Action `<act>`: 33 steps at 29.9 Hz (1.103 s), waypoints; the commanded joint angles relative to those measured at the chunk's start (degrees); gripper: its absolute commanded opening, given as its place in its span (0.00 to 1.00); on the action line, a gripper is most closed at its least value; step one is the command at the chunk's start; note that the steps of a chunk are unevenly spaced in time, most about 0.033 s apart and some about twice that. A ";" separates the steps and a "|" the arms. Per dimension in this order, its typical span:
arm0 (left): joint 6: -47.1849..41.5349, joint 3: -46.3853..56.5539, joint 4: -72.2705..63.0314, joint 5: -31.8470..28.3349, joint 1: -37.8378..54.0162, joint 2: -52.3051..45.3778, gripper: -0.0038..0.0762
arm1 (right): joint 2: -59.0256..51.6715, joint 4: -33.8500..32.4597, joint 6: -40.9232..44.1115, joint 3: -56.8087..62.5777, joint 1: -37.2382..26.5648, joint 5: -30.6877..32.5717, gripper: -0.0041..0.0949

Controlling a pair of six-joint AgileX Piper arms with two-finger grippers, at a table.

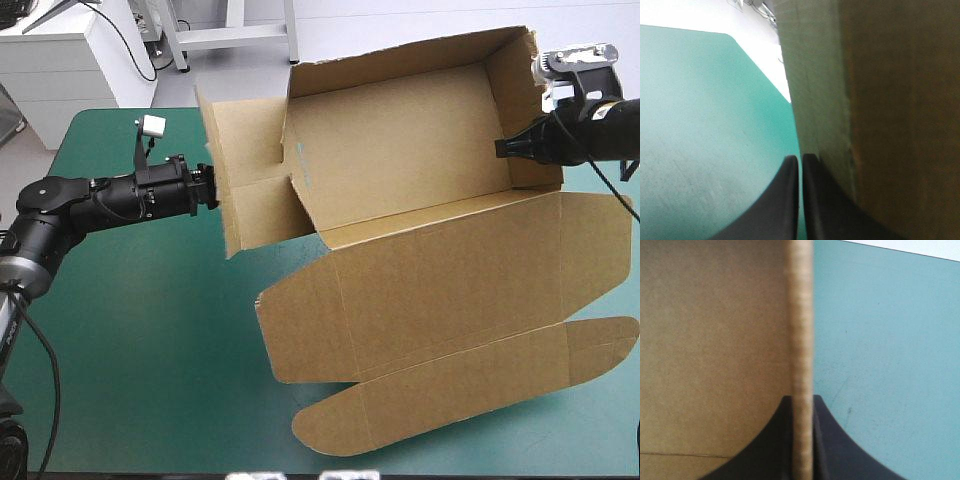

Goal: Fold the box

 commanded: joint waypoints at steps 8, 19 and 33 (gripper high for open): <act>-1.09 -4.99 -4.64 5.67 -0.49 -1.77 0.07 | -1.38 -5.57 6.25 -1.58 8.65 -10.19 0.03; -1.27 -7.32 -5.28 5.67 -0.49 -1.77 0.32 | 2.04 -9.00 9.39 -1.58 12.84 -11.80 0.03; -1.67 -8.25 -2.01 2.59 -3.30 -1.77 0.77 | 2.14 -8.46 10.47 -1.58 15.57 -15.97 0.03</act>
